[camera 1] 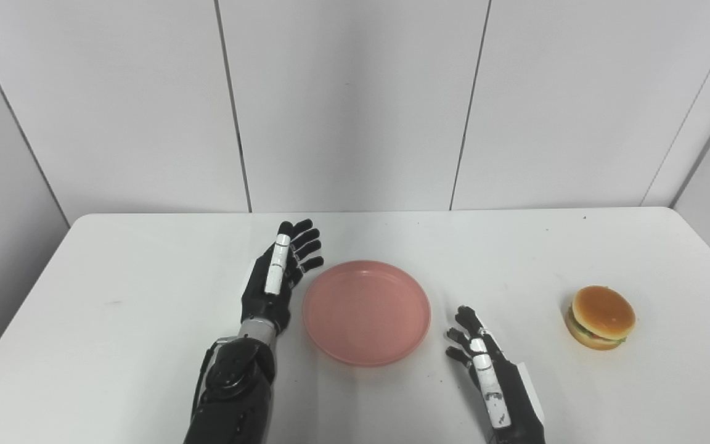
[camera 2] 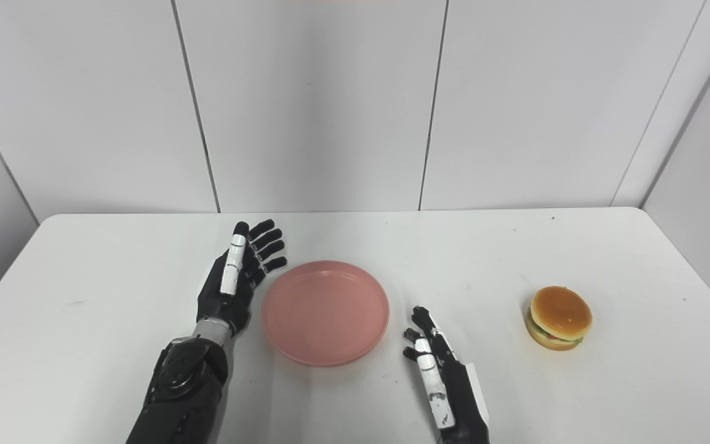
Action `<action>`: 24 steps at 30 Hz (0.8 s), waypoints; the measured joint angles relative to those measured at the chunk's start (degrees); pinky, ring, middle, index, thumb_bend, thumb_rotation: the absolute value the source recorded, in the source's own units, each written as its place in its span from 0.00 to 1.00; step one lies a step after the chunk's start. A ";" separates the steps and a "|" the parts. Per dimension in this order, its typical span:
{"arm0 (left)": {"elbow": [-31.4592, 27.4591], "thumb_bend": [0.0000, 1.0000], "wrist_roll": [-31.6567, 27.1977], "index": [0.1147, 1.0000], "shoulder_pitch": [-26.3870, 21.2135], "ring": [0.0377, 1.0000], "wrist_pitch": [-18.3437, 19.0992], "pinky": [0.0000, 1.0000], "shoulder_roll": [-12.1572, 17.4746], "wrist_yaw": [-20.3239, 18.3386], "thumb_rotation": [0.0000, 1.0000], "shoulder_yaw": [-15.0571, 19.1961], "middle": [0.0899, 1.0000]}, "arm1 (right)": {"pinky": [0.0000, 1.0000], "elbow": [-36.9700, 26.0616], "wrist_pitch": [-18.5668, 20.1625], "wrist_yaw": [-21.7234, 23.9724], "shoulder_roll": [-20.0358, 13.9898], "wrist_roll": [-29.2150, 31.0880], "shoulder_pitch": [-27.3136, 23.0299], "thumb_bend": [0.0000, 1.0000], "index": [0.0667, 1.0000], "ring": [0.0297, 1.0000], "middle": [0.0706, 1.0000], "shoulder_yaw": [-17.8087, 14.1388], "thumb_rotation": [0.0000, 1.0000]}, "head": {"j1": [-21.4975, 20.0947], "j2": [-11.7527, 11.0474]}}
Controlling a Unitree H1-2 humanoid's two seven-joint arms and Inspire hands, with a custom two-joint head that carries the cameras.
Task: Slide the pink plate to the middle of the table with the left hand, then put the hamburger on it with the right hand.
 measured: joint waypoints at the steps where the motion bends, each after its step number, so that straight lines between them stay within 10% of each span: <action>1: 0.15 0.76 0.48 0.69 0.00 0.84 -0.14 0.81 0.03 0.02 0.84 -0.36 0.80 | 0.82 -0.01 -0.04 -0.19 0.00 -0.48 0.00 0.58 0.90 0.87 0.93 0.16 0.97 | 0.00 0.00; 17: 2.85 0.77 6.37 0.70 -1.07 0.85 -2.03 0.88 0.18 0.58 0.87 -4.52 0.82 | 0.78 -6.15 -0.78 -3.05 2.80 -2.57 0.08 0.71 0.88 0.83 0.90 -0.99 0.94 | -5.18 -0.26; 24: 3.27 0.77 7.25 0.69 -1.52 0.84 -2.08 0.86 1.48 -0.41 0.87 -5.69 0.81 | 0.74 -6.71 -3.79 -4.85 -1.68 -14.91 -3.45 0.72 0.86 0.80 0.87 -1.27 1.00 | -8.08 -0.88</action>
